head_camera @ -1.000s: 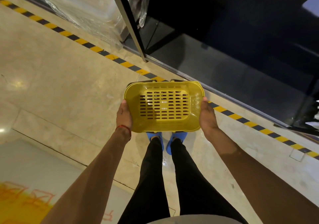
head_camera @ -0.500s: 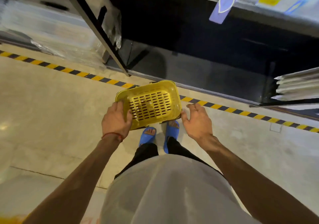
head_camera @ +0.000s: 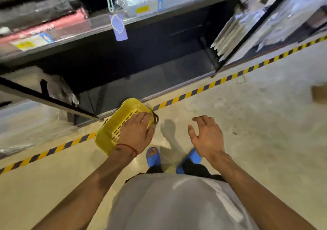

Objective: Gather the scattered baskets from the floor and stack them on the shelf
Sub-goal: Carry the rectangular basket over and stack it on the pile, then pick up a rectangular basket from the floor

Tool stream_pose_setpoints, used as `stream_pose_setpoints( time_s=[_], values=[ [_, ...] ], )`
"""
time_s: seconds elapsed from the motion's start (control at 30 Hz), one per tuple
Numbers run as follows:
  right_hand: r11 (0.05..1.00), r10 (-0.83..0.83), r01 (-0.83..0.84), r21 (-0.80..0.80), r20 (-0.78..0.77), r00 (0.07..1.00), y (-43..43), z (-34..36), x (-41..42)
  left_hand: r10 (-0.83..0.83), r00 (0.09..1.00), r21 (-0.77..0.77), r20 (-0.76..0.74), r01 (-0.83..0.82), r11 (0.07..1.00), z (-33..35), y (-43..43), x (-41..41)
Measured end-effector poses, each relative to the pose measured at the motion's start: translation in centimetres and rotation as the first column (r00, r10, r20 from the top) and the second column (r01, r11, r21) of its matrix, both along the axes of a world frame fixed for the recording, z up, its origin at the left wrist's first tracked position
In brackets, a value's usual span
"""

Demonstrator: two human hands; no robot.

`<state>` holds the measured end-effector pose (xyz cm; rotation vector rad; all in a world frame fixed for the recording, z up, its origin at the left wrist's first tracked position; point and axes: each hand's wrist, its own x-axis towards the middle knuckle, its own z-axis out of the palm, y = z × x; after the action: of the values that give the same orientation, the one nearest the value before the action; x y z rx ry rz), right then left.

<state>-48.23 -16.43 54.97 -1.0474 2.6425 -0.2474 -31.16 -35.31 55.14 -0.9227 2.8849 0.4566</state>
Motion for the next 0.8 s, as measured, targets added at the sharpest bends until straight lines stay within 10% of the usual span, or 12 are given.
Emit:
stream_pose_setpoints(
  time_s=[0.8],
  values=[
    [0.772,-0.634,0.621,-0.137,-0.093,0.768,41.4,1.3,-19.2,-0.631,0.774,-0.067,-0.049,0.628,0.775,2.5,32.9,-34.5]
  ],
)
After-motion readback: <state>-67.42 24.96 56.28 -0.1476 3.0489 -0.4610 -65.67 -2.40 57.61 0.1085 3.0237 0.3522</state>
